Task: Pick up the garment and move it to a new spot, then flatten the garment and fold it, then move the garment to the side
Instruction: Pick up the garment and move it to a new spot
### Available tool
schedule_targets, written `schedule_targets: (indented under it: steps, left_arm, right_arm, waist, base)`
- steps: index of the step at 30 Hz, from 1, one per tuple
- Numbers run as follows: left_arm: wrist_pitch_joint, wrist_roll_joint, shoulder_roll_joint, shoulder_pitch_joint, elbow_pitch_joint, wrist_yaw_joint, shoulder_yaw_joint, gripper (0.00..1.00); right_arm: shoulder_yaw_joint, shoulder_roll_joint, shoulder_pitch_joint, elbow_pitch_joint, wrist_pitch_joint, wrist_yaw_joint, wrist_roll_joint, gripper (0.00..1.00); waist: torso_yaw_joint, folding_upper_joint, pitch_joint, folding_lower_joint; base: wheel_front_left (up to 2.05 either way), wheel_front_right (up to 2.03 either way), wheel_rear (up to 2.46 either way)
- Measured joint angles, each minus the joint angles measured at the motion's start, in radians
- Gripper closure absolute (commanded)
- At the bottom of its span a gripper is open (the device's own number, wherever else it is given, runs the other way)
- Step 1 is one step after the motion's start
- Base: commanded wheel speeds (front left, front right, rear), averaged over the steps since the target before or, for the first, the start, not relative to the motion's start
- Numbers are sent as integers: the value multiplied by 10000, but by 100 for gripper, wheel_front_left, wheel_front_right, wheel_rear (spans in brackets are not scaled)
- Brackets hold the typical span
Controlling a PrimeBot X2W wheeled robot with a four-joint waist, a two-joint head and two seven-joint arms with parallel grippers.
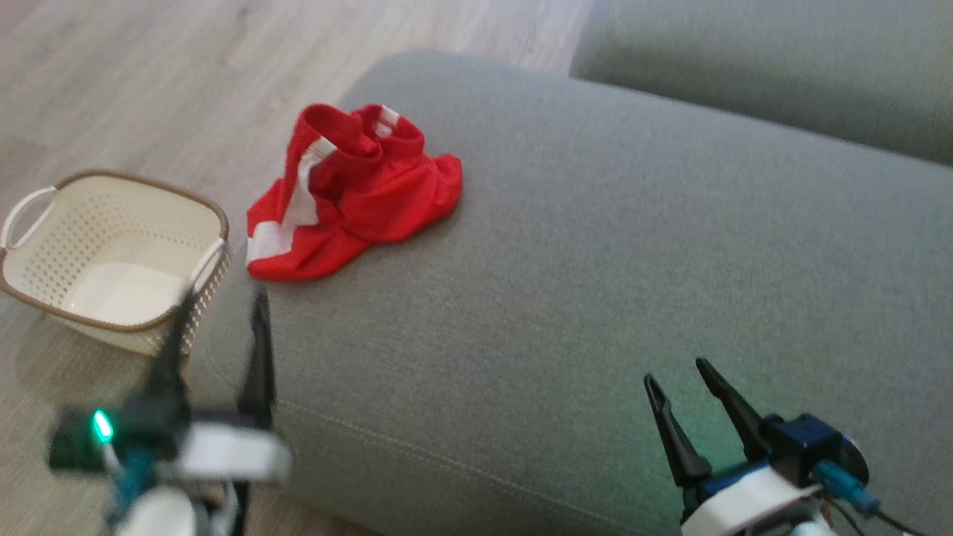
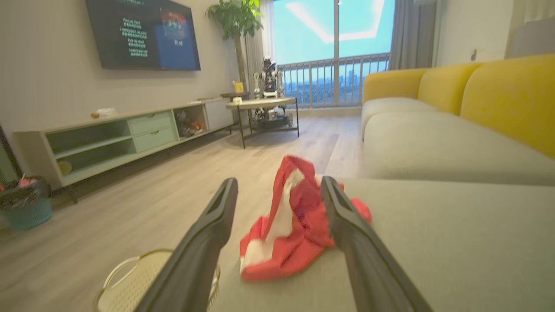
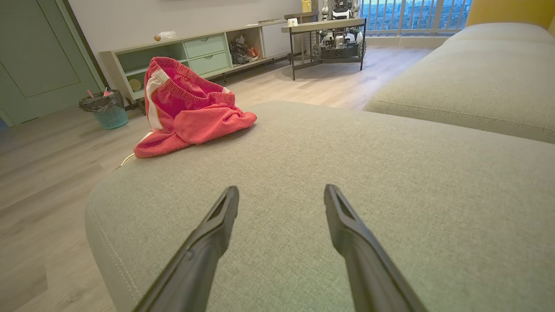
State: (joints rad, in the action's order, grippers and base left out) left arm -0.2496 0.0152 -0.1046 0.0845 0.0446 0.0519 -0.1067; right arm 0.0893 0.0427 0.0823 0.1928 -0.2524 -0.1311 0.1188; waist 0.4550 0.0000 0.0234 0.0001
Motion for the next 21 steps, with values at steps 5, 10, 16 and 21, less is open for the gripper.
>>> schedule_targets:
  steps: [5,10,16,21]
  left_arm:
    - [-71,1057,-278,-2332,-934,-999,600,0]
    - [451,2581,-903,-4670,-3074,-1722,577,0]
    - [2098,4466,-1987,-7362,-4957,-1768,-782,0]
    - [3262,5937,-2661,-8541,-5939,-1827,-2247,0]
  right_arm:
    - [-58,2,-503,-163,0,0,-320,0]
    - [-236,8,-1133,-412,0,0,-545,0]
    - [-508,19,-1886,-857,0,0,-1078,0]
    - [-566,102,-2425,-1149,0,0,-1406,0]
  waist:
    - [-233,0,663,0]
    - [-525,0,1463,1]
    - [-816,0,2542,2]
    - [-994,0,3423,2]
  base:
    - [0,0,0]
    - [0,0,0]
    - [0,0,0]
    - [0,0,0]
